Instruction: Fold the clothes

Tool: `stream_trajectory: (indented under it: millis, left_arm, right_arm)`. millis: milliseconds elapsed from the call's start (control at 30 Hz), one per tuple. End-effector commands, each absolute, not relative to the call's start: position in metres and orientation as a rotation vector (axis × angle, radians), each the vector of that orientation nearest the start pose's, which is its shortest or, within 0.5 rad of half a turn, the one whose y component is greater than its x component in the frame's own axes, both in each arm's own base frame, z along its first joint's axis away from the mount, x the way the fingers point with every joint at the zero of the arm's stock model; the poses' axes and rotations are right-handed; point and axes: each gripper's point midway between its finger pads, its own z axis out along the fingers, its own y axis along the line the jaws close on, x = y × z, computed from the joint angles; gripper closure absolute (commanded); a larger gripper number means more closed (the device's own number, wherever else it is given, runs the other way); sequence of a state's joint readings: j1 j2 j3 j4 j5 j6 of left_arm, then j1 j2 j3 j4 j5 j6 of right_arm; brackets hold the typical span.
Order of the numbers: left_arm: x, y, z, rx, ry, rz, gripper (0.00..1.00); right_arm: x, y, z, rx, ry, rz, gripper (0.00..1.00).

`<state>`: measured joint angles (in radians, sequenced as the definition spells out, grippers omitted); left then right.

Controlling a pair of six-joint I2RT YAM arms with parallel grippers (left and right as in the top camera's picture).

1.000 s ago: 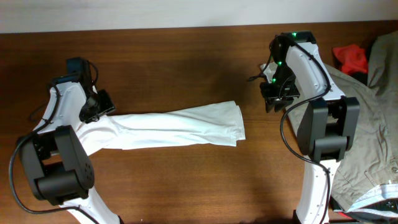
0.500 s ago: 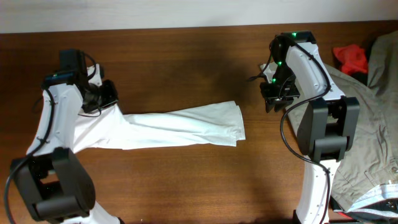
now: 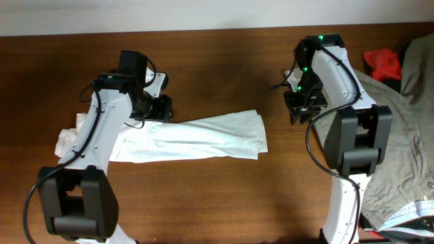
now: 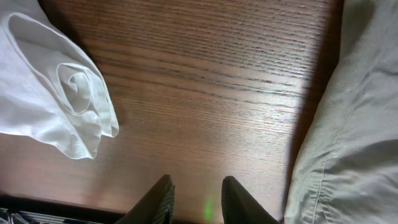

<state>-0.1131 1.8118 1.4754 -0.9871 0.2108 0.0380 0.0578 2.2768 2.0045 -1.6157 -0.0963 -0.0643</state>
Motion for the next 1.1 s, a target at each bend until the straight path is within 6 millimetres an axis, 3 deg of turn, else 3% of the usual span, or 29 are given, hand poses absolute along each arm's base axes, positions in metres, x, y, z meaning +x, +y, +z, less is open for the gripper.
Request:
stream_trajectory:
  millis: [0,33,100,200,267,367,467,567,633,700,767,867,933,967,1000,1033,1067]
  left_arm:
    - [0.385,-0.046,0.105,0.160,2.913,-0.088,0.42]
    - [0.386,-0.023,0.106,0.009,2.920,0.000,0.43]
    - [0.386,0.010,0.105,-0.224,2.913,0.016,0.43]
    - [0.379,0.080,0.102,-0.572,2.871,0.035,0.32]
    - [0.371,0.117,0.088,-0.712,2.870,0.064,0.33]
    - [0.361,0.151,0.063,-0.853,2.887,0.069,0.39]
    - [0.366,0.166,0.042,-0.909,2.867,0.013,0.44]
    - [0.378,0.175,0.033,-0.902,2.827,0.026,0.51]
    - [0.381,0.175,0.027,-0.901,2.826,0.011,0.65]
    - [0.382,0.175,0.022,-0.903,2.834,0.008,1.00]
    - [0.385,0.186,0.029,-0.923,2.798,0.018,1.00]
    - [0.383,0.226,0.047,-1.020,2.709,0.041,1.00]
    - [0.375,0.245,0.048,-1.083,2.673,0.046,1.00]
    - [0.372,0.249,0.048,-1.104,2.659,0.024,0.96]
    - [0.372,0.248,0.048,-1.108,2.655,-0.010,0.76]
    - [0.372,0.247,0.048,-1.108,2.654,-0.029,0.43]
    - [0.373,0.244,0.048,-1.106,2.654,-0.053,0.27]
  right_arm:
    - [0.363,0.039,0.072,-0.196,3.458,0.178,0.70]
    - [0.363,0.039,0.072,-0.196,3.458,0.178,0.70]
    - [0.363,0.039,0.072,-0.195,3.458,0.179,0.70]
    - [0.363,0.039,0.072,-0.195,3.459,0.179,0.70]
    - [0.363,0.039,0.072,-0.195,3.459,0.179,0.70]
    - [0.362,0.039,0.073,-0.195,3.466,0.180,0.70]
    - [0.362,0.039,0.073,-0.195,3.466,0.179,0.70]
    - [0.361,0.039,0.073,-0.194,3.467,0.180,0.70]
    - [0.361,0.039,0.073,-0.194,3.470,0.180,0.70]
    - [0.360,0.039,0.073,-0.194,3.474,0.180,0.70]
    - [0.360,0.039,0.073,-0.194,3.474,0.180,0.70]
    - [0.360,0.039,0.073,-0.193,3.475,0.180,0.70]
    - [0.360,0.039,0.073,-0.194,3.474,0.180,0.70]
    - [0.360,0.039,0.073,-0.194,3.474,0.181,0.70]
    - [0.360,0.039,0.073,-0.194,3.474,0.181,0.69]
    - [0.360,0.039,0.073,-0.194,3.474,0.180,0.69]
    - [0.360,0.039,0.073,-0.194,3.474,0.181,0.69]
